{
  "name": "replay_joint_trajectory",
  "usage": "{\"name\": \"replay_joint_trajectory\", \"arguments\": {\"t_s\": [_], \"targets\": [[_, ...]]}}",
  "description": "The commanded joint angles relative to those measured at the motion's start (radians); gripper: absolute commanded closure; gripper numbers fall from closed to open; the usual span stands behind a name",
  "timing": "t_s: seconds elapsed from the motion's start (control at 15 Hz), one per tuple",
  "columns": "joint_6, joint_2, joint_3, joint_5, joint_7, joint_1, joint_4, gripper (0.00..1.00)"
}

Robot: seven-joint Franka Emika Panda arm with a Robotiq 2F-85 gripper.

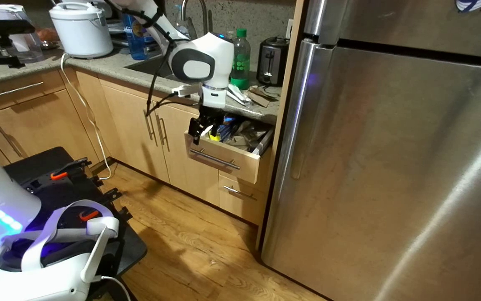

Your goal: Open the first top drawer

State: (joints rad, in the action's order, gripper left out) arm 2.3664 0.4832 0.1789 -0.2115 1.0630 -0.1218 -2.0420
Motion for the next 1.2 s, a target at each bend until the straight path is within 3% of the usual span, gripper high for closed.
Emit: {"name": "replay_joint_trajectory", "arguments": {"t_s": [0.0,0.33,0.6,0.93,1.13], "targets": [[-0.007,-0.051,0.013,-0.009,0.005,0.009,-0.011,0.0],[0.056,-0.048,0.017,0.006,0.069,0.035,0.08,0.0],[-0.047,0.011,0.03,0.092,0.163,0.078,0.216,0.0],[-0.086,0.034,0.038,0.169,0.21,0.092,0.216,0.0],[-0.066,0.016,0.042,0.188,0.173,0.079,0.174,0.0]]}}
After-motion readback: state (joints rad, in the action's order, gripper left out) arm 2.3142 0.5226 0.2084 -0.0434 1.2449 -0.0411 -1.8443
